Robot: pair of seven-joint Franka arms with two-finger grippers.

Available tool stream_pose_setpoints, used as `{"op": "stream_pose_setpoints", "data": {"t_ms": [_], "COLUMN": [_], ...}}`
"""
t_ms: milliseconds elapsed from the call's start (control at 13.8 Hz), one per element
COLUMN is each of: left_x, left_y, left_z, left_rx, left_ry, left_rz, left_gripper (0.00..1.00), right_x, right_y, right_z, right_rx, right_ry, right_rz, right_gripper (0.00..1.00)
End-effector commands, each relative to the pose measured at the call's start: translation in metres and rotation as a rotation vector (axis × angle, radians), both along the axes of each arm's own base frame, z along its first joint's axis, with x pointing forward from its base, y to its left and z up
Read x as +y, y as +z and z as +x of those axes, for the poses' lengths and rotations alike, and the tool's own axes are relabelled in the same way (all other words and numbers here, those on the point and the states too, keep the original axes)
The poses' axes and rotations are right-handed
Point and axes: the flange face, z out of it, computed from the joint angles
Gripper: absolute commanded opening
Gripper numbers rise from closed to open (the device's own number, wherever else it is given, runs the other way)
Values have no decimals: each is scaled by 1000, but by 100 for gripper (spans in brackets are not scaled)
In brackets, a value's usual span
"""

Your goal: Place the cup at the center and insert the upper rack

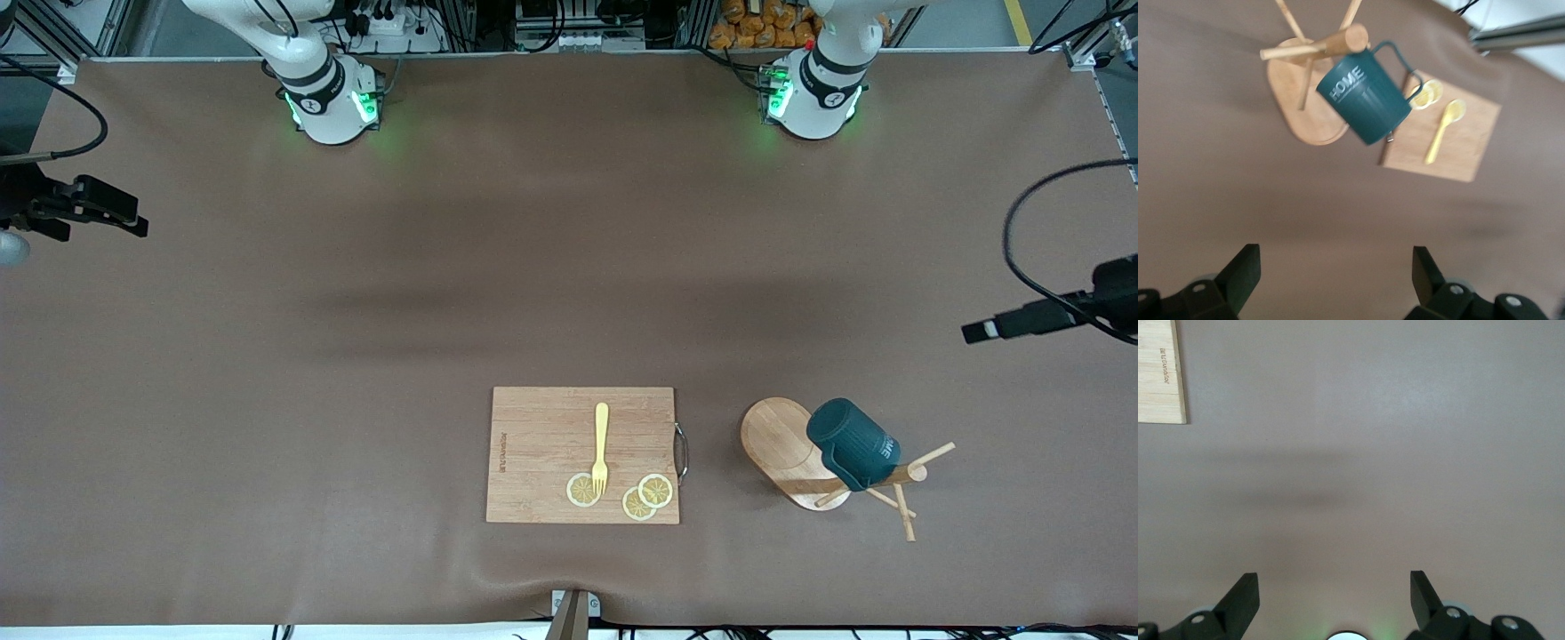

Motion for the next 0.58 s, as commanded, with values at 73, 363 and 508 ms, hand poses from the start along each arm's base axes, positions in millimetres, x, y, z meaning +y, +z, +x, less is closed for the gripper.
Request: {"op": "stream_pose_setpoints", "data": {"t_ms": [73, 363, 508], "left_x": [-24, -38, -47], "left_y": [11, 39, 45], "left_z": [-25, -54, -71], "left_rx": [47, 17, 20], "left_ry": [-105, -139, -140], "left_rz": [130, 257, 321], "left_gripper": [100, 100, 100], "right_x": [4, 3, 3], "right_y": [4, 4, 3], "right_z": [-5, -4, -4], "right_rx": [-5, -3, 2], "right_ry": [-19, -20, -20], "right_rz": [41, 28, 25], "right_gripper": [100, 100, 100]}}
